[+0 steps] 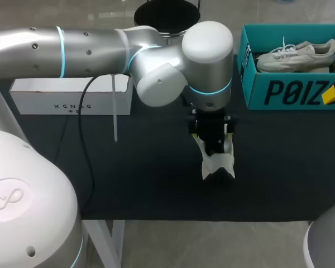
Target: Take the shoe out of the shoebox, open the shoe tongue, remove and reinsert the insole, then place the shoe into the shoebox
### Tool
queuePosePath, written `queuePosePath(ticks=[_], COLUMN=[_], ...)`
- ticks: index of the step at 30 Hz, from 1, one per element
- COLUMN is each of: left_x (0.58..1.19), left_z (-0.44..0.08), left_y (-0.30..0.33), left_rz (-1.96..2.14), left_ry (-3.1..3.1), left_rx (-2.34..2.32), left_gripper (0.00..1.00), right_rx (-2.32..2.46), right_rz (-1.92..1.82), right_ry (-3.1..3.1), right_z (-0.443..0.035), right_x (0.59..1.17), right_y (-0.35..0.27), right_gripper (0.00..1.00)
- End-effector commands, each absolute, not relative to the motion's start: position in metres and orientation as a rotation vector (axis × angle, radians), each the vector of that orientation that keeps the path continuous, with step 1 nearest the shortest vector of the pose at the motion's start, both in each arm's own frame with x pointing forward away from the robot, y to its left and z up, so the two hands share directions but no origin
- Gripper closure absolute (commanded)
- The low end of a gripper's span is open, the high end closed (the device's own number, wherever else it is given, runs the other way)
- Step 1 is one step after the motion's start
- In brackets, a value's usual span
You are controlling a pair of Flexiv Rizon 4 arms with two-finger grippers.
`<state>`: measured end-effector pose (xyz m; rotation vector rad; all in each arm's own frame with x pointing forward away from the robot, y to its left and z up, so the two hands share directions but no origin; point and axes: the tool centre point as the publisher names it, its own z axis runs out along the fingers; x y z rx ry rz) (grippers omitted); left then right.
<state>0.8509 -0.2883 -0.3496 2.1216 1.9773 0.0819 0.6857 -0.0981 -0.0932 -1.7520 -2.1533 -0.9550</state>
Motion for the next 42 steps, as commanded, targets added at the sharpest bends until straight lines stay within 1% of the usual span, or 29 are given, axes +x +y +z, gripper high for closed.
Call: queuePosePath(ticks=[1, 10, 11, 12, 13, 14, 18, 22, 34, 38, 40, 42], left_x=[0.848, 0.866, 0.867, 0.866, 0.867, 0.873, 0.875, 0.868, 0.828, 0.824, 0.832, 0.822], left_z=[-0.344, -0.318, -0.314, -0.304, -0.302, -0.304, -0.301, -0.310, -0.353, -0.339, -0.335, -0.303], left_y=[-0.281, -0.283, -0.283, -0.284, -0.285, -0.286, -0.285, -0.282, -0.277, -0.278, -0.281, -0.283], left_rz=[0.077, 0.062, 0.060, 0.062, 0.060, 0.050, 0.050, 0.053, 0.016, -0.013, -0.050, -0.086], left_ry=[1.972, 1.935, 1.931, 1.915, 1.910, 1.899, 1.896, 1.910, 1.960, 1.967, 1.958, 1.943], left_rx=[2.115, 2.055, 2.048, 2.043, 2.038, 2.045, 2.048, 2.049, 2.116, 2.078, 2.032, 1.976], left_gripper=[0.00, 0.00, 0.03, 0.23, 0.80, 1.00, 1.00, 1.00, 1.00, 1.00, 1.00, 1.00], right_rx=[-1.752, -1.752, -1.752, -1.752, -1.752, -1.752, -1.752, -1.752, -1.752, -1.752, -1.752, -1.752], right_rz=[-0.948, -0.948, -0.948, -0.948, -0.948, -0.948, -0.948, -0.948, -0.948, -0.948, -0.948, -0.948], right_ry=[-2.154, -2.154, -2.154, -2.154, -2.154, -2.154, -2.154, -2.154, -2.154, -2.154, -2.154, -2.154], right_z=[-0.093, -0.093, -0.093, -0.093, -0.093, -0.093, -0.093, -0.093, -0.093, -0.093, -0.093, -0.093], right_x=[0.688, 0.688, 0.688, 0.688, 0.688, 0.688, 0.688, 0.688, 0.688, 0.688, 0.688, 0.688], right_y=[-0.098, -0.098, -0.098, -0.098, -0.098, -0.098, -0.098, -0.098, -0.098, -0.098, -0.098, -0.098], right_gripper=[0.00, 0.00, 0.00, 0.00, 0.00, 0.00, 0.00, 0.00, 0.00, 0.00, 0.00, 0.00])
